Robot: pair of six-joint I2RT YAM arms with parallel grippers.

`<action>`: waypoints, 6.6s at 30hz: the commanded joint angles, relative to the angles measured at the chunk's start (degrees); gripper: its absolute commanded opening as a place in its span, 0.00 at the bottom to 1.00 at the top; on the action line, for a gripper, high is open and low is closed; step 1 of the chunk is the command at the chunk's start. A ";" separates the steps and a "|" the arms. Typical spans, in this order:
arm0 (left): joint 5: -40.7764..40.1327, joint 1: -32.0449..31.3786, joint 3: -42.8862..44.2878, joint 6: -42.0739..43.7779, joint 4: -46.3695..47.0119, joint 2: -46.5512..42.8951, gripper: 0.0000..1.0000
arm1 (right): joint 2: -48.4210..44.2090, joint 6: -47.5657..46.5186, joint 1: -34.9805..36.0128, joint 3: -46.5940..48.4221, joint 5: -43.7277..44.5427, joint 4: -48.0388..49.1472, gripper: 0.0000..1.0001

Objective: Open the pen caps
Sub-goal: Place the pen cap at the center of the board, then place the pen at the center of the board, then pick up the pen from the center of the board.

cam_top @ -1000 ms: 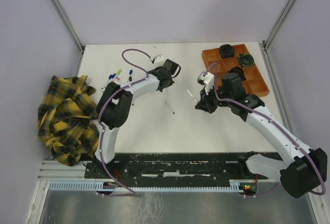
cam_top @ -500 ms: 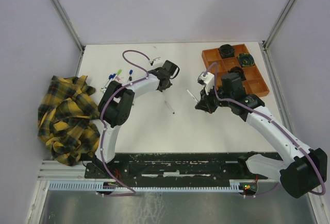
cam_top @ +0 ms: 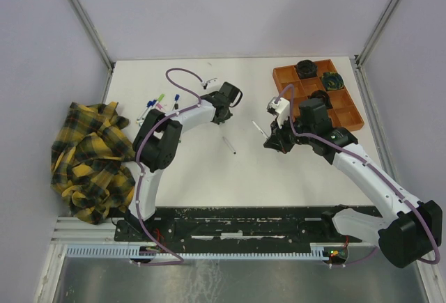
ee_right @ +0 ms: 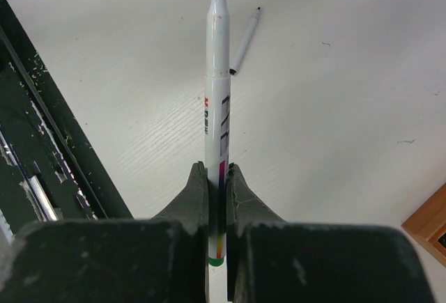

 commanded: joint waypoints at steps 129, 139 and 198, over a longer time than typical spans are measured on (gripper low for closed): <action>15.58 0.49 -96.25 6.26 48.15 -95.18 0.79 | 54.32 15.39 9.27 33.80 10.86 -7.59 0.32; 16.54 0.49 -95.62 6.60 48.09 -95.20 0.80 | 50.50 14.08 8.91 34.32 9.37 -8.75 0.35; 18.27 12.72 10.95 47.82 -2.28 1.53 0.34 | 11.44 -4.04 -3.88 19.79 -12.02 -15.69 0.43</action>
